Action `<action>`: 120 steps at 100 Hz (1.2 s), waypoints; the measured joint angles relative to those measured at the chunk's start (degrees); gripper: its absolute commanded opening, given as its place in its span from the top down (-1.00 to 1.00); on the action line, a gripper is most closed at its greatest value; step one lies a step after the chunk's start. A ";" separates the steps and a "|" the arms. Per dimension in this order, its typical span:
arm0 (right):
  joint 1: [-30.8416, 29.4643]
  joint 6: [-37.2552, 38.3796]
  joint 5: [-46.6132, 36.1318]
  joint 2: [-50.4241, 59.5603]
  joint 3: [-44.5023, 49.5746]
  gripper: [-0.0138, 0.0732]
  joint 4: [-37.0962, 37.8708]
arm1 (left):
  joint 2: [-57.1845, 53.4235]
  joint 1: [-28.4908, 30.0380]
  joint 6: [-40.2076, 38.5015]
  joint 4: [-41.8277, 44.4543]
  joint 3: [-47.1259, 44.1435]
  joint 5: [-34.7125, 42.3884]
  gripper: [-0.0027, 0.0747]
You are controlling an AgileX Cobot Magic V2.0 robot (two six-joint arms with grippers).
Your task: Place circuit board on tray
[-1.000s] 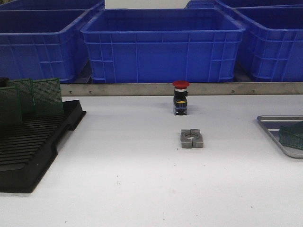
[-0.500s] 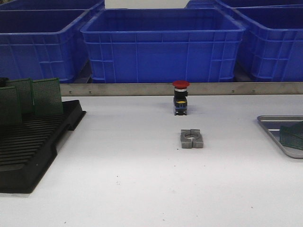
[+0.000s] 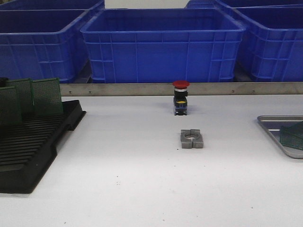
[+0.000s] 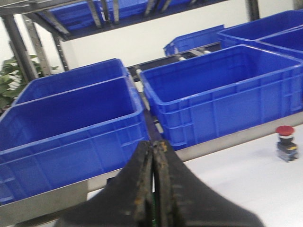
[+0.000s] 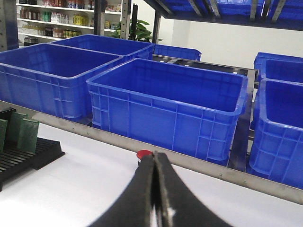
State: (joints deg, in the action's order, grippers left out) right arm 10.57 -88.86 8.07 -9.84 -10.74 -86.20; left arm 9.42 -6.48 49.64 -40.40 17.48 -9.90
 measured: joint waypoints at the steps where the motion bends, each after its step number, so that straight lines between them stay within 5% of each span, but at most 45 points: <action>1: 0.00 0.00 0.00 0.00 0.00 0.82 0.00 | 0.00 0.00 -0.16 0.30 -0.28 0.37 0.98; 30: 0.00 0.00 0.00 0.00 0.00 0.82 0.00 | -2.52 4.10 -34.93 26.88 -8.87 2.02 0.98; 44: 0.00 0.19 0.00 0.00 0.00 0.82 0.00 | -6.14 5.00 -44.90 36.33 -15.81 4.27 0.98; 120: 0.00 0.00 0.12 0.00 0.00 0.82 0.00 | -9.78 5.00 -48.95 41.13 -17.74 0.24 0.98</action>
State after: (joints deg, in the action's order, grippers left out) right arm 10.57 -88.86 8.19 -9.84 -10.74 -86.20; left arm -0.35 -1.47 0.69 0.73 -0.26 -9.66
